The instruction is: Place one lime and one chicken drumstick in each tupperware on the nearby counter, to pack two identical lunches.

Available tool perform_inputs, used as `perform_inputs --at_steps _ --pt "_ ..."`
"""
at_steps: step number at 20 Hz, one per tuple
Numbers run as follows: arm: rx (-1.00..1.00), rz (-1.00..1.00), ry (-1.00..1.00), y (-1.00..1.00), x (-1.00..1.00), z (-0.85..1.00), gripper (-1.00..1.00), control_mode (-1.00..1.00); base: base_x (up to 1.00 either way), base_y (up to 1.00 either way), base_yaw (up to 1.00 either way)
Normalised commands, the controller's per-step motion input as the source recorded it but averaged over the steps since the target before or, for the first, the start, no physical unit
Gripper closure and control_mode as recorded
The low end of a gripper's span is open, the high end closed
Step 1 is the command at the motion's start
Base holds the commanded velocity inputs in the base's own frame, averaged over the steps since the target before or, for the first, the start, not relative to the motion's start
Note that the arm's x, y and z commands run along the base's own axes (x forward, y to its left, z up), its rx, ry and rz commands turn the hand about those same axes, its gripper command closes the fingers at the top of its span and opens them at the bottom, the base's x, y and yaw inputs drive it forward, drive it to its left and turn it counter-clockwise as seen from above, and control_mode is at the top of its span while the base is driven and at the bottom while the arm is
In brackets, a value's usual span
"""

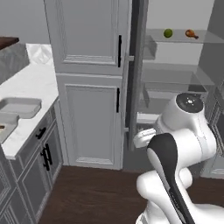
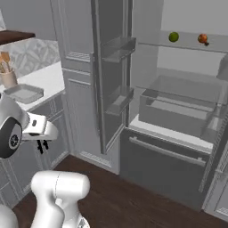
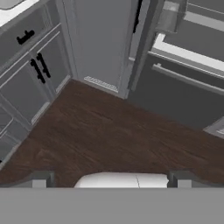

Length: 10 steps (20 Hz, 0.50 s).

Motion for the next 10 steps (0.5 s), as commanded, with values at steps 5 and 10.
perform_inputs --at_steps 5,10 --pt "0.00 0.00 0.00 0.00 0.00 0.00 -1.00 1.00 0.00 -0.56 -0.57" --pt "0.00 0.00 0.00 0.00 0.00 0.00 -1.00 1.00 0.00 -0.73 -0.43"
